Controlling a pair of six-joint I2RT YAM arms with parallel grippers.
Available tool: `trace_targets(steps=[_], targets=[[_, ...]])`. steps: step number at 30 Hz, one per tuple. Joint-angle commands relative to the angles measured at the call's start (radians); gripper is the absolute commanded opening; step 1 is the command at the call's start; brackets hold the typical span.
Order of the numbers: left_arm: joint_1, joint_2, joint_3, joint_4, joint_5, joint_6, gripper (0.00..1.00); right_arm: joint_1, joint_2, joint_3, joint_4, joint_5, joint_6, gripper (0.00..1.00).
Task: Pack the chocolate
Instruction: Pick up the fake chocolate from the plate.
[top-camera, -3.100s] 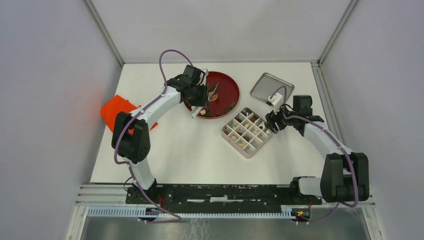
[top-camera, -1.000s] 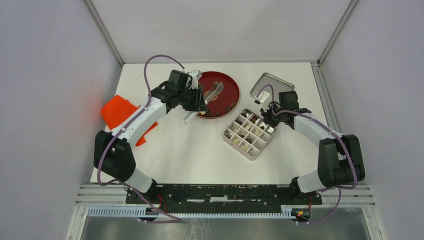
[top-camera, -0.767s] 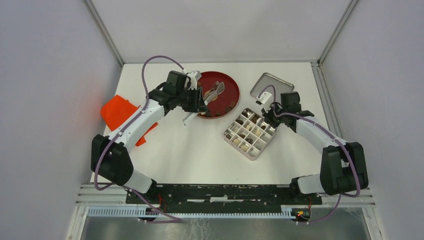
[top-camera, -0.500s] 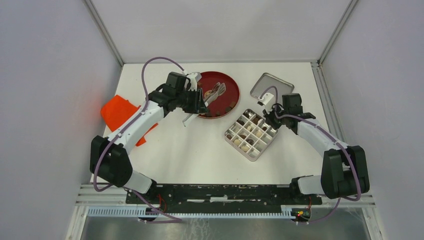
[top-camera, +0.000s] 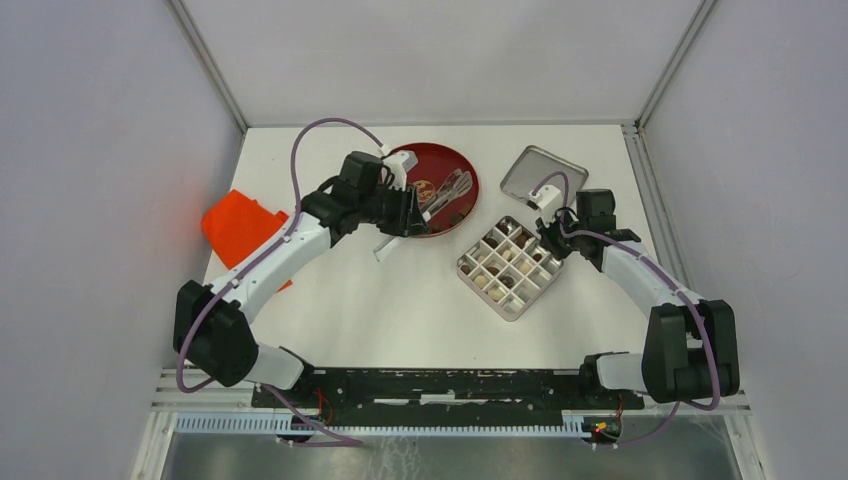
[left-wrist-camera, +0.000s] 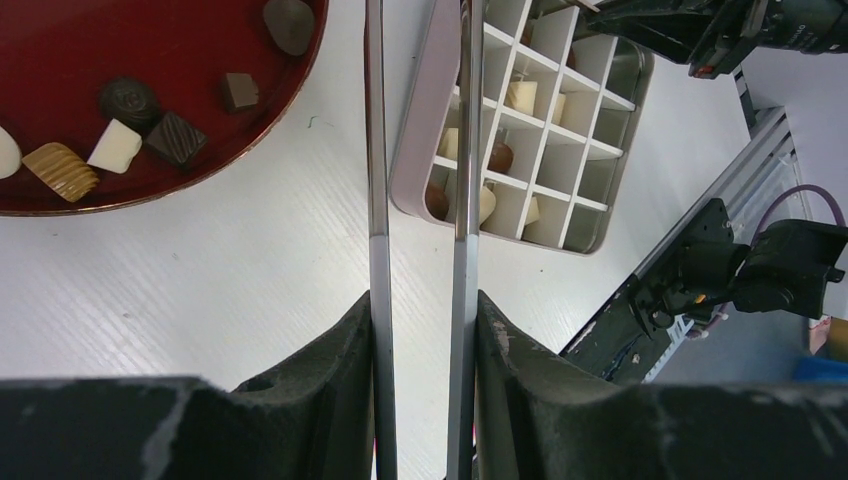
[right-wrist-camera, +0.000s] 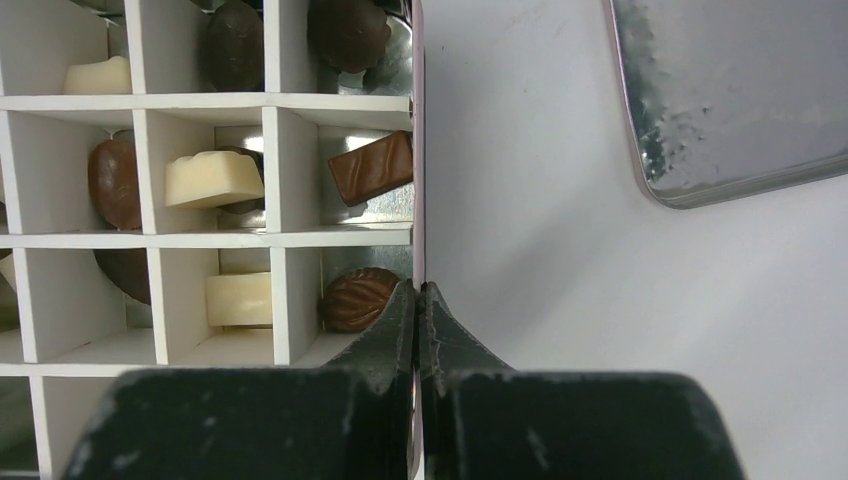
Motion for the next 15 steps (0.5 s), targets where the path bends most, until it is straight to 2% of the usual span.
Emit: trace_targets(steps=[1, 8, 15], targets=[[-0.021, -0.039, 0.012, 0.078, 0.031, -0.029, 0.02, -0.007, -0.04, 0.001, 0.067, -0.029, 0.025, 0.0], [-0.077, -0.051, 0.021, 0.062, 0.035, -0.037, 0.02, -0.028, -0.054, -0.006, 0.078, -0.041, 0.036, 0.0], [-0.183, -0.144, -0.054, 0.058, -0.004, -0.069, 0.02, -0.039, -0.057, -0.013, 0.085, -0.06, 0.044, 0.0]])
